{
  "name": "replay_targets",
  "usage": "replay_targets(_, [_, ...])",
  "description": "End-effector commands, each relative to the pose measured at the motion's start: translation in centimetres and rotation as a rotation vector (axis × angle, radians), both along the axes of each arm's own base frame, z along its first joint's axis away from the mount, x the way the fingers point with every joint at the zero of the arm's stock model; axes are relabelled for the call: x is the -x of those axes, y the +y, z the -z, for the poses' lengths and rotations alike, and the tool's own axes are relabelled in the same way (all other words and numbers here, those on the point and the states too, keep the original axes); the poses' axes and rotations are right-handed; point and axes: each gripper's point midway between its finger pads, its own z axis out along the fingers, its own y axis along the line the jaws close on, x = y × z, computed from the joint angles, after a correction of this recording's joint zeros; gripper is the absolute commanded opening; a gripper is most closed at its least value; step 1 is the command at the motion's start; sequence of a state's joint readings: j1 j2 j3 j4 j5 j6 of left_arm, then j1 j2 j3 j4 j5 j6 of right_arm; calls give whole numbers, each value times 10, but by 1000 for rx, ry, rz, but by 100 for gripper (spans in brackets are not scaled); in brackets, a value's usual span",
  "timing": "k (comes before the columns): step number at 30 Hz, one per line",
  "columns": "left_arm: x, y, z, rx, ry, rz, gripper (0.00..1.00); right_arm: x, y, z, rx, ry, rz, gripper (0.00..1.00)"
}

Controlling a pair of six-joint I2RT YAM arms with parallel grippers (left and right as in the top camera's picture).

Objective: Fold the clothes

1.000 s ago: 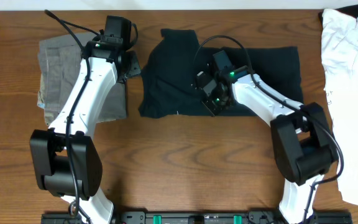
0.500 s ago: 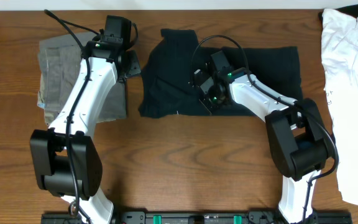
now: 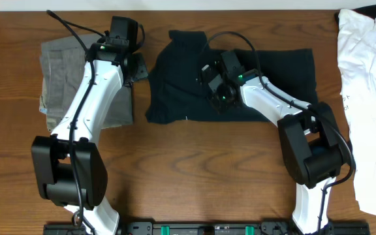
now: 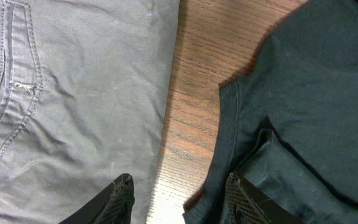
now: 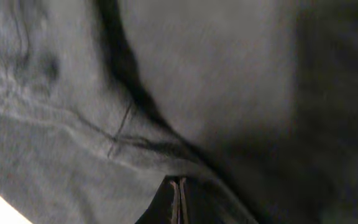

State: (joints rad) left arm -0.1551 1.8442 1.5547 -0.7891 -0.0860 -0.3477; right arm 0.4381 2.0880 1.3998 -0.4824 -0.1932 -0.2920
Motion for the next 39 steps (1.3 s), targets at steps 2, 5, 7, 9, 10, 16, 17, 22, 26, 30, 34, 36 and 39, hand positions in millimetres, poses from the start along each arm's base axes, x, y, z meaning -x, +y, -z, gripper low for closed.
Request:
replay_targets(2, [0, 4, 7, -9, 16, -20, 50, -23, -7, -3, 28, -69, 70, 5])
replay_targets(5, [1, 4, 7, -9, 20, -20, 50, -32, -8, -7, 19, -103, 84, 5])
replay_targets(7, [1, 4, 7, -9, 20, -20, 50, -40, -9, -10, 3, -124, 111, 5])
replay_targets(9, [1, 4, 7, -9, 20, -20, 50, -48, -9, -16, -18, -147, 135, 5])
replay_targets(10, [1, 4, 7, -9, 20, -20, 50, -52, -10, -20, -27, -155, 146, 5])
replay_targets(16, [1, 5, 7, -10, 20, -23, 50, -49, -1, -57, 11, -111, 62, 1])
replay_targets(17, [0, 6, 7, -10, 20, -25, 50, -44, 2, -63, 30, -102, 24, 1])
replay_targets(22, [0, 15, 7, -10, 20, -45, 50, -10, 28, -71, 108, -69, -193, 3])
replay_targets(26, [-1, 33, 7, -10, 21, -86, 50, 24, 49, -61, 151, -25, -322, 15])
replay_targets(30, [-1, 51, 7, -9, 21, -128, 50, 39, 71, -62, 158, -43, -376, 28])
replay_targets(34, [-1, 62, 7, -9, 22, -153, 50, 42, 77, -52, 236, -79, -396, 41])
replay_targets(36, [0, 67, 7, -9, 22, -164, 50, 42, 77, -42, 277, -86, -416, 47])
replay_targets(39, [0, 75, 8, -9, 22, -182, 50, 41, 79, -32, 292, -84, -421, 51])
